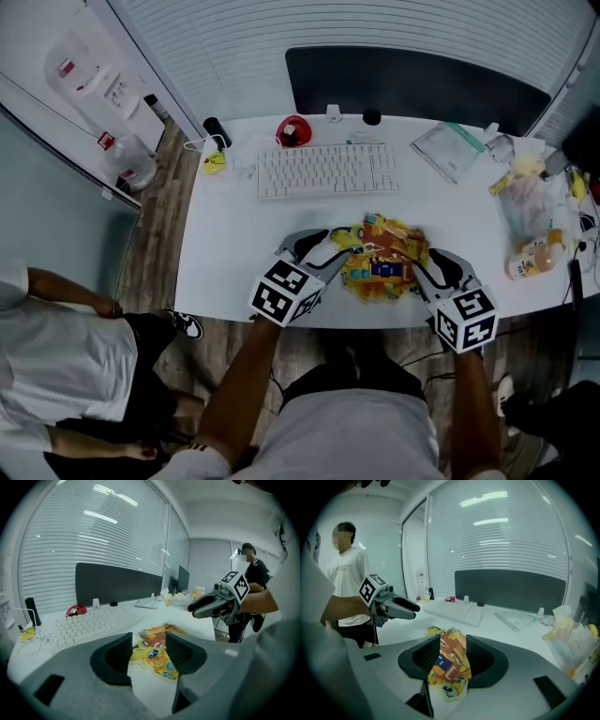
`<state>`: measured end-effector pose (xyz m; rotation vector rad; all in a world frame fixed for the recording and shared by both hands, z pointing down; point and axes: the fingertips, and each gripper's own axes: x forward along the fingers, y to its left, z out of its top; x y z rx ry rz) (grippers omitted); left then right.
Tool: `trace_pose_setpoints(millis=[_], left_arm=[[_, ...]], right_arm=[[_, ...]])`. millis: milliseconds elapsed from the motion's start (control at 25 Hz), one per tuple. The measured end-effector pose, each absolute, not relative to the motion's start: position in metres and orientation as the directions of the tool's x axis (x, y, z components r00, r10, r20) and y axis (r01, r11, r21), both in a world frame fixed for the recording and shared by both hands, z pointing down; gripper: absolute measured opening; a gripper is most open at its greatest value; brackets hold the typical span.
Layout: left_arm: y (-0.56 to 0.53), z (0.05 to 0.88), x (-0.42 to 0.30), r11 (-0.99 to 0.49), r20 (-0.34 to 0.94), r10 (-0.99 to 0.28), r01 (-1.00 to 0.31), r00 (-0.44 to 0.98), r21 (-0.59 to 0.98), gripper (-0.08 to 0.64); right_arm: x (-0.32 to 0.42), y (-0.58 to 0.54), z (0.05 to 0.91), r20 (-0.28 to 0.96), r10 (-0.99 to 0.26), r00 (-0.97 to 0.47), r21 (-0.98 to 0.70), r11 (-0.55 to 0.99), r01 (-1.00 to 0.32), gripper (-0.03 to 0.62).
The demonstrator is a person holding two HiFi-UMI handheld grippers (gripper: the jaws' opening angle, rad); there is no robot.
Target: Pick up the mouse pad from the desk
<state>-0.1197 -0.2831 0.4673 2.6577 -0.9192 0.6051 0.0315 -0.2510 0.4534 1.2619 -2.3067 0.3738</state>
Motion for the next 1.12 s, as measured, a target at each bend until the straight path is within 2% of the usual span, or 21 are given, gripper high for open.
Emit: trace_pose_setpoints(millis=[360,800,1120], left_arm=[[-0.297,0.503,-0.119,-0.746,0.578,-0.471,-0.65,0.667,0.142,0.28],[-0.317,0.537,-0.114,-0.667,0.683,-0.434,-0.719,0.587,0.194,0.295],[-0.325,0.554,-0.108,-0.626,0.74,-0.405,-0.753,0.537,0.203,0.307]], right_arm=[[0.049,-0.268,0.499,0.653,-0.641,-0.403,-0.017,0.52,-0.854,0.245],[0.071,-0.297,0.536,0.749,-0.535,-0.391,-0.049,0.543,-0.838,0.261],[0.078,-0.309,0.551,0.765,-0.489,-0.418,-0.098,0.554,-0.827,0.261]])
